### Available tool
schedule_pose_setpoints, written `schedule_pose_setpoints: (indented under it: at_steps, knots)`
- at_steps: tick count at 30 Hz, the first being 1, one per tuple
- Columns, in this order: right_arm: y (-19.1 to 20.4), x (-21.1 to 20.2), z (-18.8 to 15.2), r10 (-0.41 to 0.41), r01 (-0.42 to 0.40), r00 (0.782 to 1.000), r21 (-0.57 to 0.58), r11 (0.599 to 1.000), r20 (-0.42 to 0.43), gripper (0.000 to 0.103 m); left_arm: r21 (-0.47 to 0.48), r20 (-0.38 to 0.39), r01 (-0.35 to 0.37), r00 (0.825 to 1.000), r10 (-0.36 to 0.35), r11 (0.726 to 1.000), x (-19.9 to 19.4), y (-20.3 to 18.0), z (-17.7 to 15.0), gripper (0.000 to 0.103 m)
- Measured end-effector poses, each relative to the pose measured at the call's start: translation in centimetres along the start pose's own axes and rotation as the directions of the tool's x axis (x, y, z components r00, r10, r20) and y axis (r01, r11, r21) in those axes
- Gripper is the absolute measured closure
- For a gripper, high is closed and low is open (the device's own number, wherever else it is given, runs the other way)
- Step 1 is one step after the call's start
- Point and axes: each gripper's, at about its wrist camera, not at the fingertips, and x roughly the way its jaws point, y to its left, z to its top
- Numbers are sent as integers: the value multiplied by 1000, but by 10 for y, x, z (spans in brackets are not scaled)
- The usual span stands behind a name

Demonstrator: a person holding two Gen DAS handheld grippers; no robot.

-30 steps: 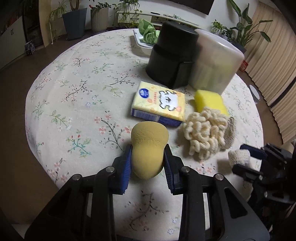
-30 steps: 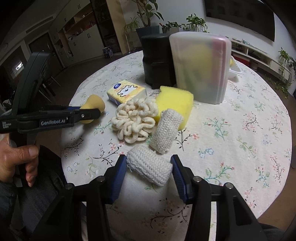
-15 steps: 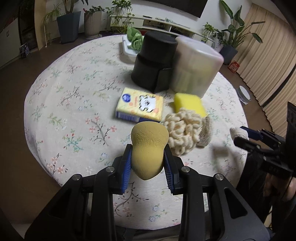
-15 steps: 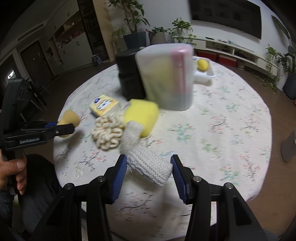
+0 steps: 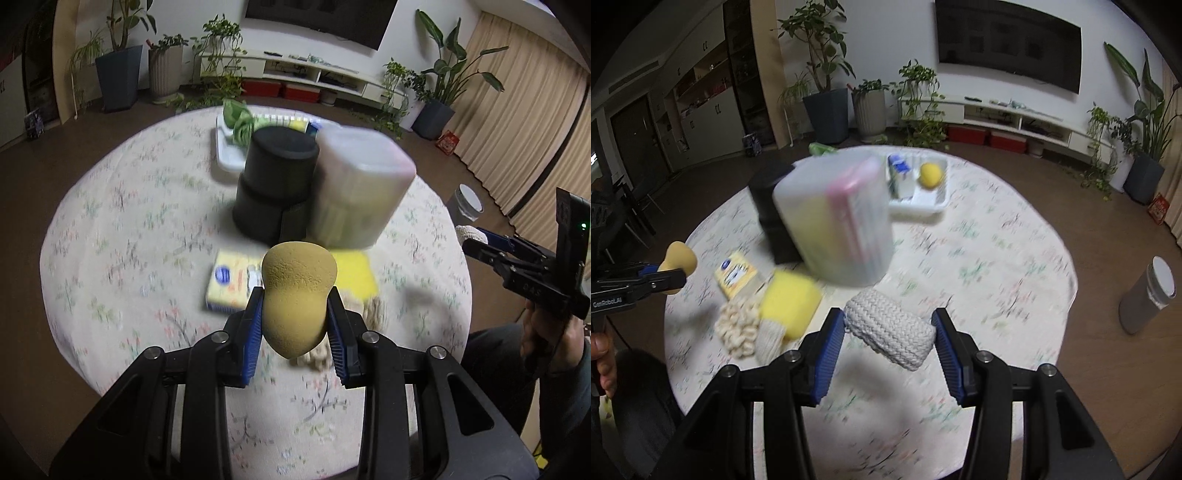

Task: Organize soft objects
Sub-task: 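Carry the beige egg sponge and knitted scrubber over the white tray with both grippers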

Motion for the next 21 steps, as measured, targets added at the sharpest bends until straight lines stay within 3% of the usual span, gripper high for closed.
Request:
schedule_pose_setpoints:
  at_steps: [11, 21]
  knots:
    - [-35, 10, 83, -50, 54, 995, -48, 997, 85, 51, 63, 76, -29, 997, 24, 998, 7, 8, 96, 73]
    - [-82, 48, 165, -69, 74, 995, -60, 995, 75, 51, 114, 83, -60, 995, 50, 992, 36, 33, 189, 73]
